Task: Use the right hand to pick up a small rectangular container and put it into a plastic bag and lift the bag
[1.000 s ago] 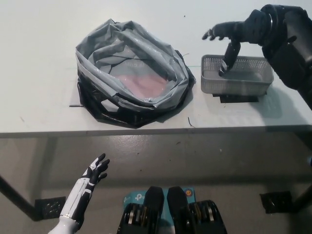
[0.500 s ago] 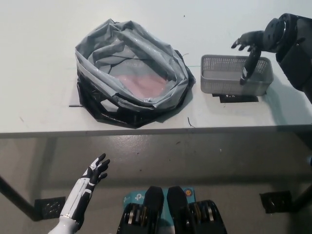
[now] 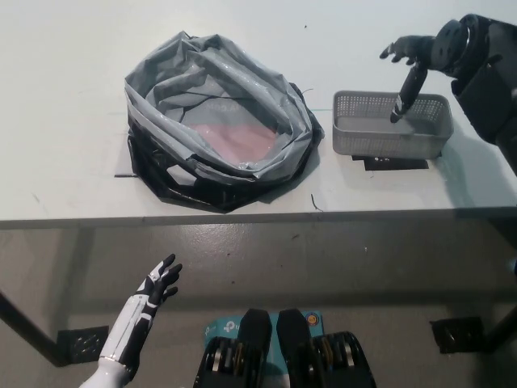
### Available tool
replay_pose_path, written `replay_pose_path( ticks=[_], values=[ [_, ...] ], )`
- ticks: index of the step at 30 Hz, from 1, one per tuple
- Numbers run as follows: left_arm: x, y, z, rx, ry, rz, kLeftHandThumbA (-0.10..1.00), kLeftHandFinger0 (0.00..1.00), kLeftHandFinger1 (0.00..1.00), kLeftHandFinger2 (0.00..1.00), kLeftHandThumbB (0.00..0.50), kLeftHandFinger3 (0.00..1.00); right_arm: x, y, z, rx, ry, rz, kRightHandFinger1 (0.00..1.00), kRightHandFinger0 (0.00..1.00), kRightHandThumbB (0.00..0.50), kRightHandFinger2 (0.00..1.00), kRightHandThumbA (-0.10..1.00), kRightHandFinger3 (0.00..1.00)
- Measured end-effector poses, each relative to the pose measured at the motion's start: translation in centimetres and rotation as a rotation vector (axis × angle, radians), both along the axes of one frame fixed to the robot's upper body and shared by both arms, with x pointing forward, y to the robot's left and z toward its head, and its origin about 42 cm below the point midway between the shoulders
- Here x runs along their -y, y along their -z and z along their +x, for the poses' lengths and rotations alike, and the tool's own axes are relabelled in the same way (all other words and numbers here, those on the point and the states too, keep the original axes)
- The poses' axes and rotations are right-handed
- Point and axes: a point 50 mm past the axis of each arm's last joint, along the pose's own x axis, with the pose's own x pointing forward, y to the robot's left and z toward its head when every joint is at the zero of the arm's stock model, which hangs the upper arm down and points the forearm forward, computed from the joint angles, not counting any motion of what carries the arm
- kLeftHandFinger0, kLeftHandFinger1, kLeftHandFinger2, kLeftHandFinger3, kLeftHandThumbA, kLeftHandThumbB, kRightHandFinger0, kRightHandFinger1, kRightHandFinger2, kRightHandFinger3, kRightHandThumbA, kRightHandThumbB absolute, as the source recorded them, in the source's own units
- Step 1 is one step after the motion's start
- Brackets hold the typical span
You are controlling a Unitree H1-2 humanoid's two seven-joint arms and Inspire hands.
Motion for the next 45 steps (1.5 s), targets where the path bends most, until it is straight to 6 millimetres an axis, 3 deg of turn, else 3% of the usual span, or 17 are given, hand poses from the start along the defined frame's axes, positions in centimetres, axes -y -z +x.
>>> replay_pose_path(
  ticks=[9,31,34,45],
  values=[
    [0.0,0.0,0.0,-0.004,-0.001,-0.001,1.00,1.00,1.00,1.00,0.305,1.00,-0.8,-0.3,0.1,0.020,-0.008,0.000,1.00,1.00,0.500,1.00,1.00,1.00],
    [0.0,-0.1,0.2,-0.012,-0.001,0.000,1.00,1.00,1.00,1.00,0.330,1.00,0.2,1.6,0.2,-0.072,0.040,0.009,1.00,1.00,0.500,1.00,1.00,1.00],
    [0.1,-0.3,0.5,-0.005,0.001,0.002,1.00,1.00,1.00,1.00,0.370,1.00,0.2,1.3,0.2,-0.087,0.039,0.017,1.00,1.00,0.500,1.00,1.00,1.00],
    [0.1,-0.6,0.6,-0.002,0.006,0.014,1.00,1.00,1.00,1.00,0.360,1.00,-0.2,0.4,0.2,-0.138,-0.020,0.075,1.00,1.00,0.491,1.00,1.00,1.00]
  ],
)
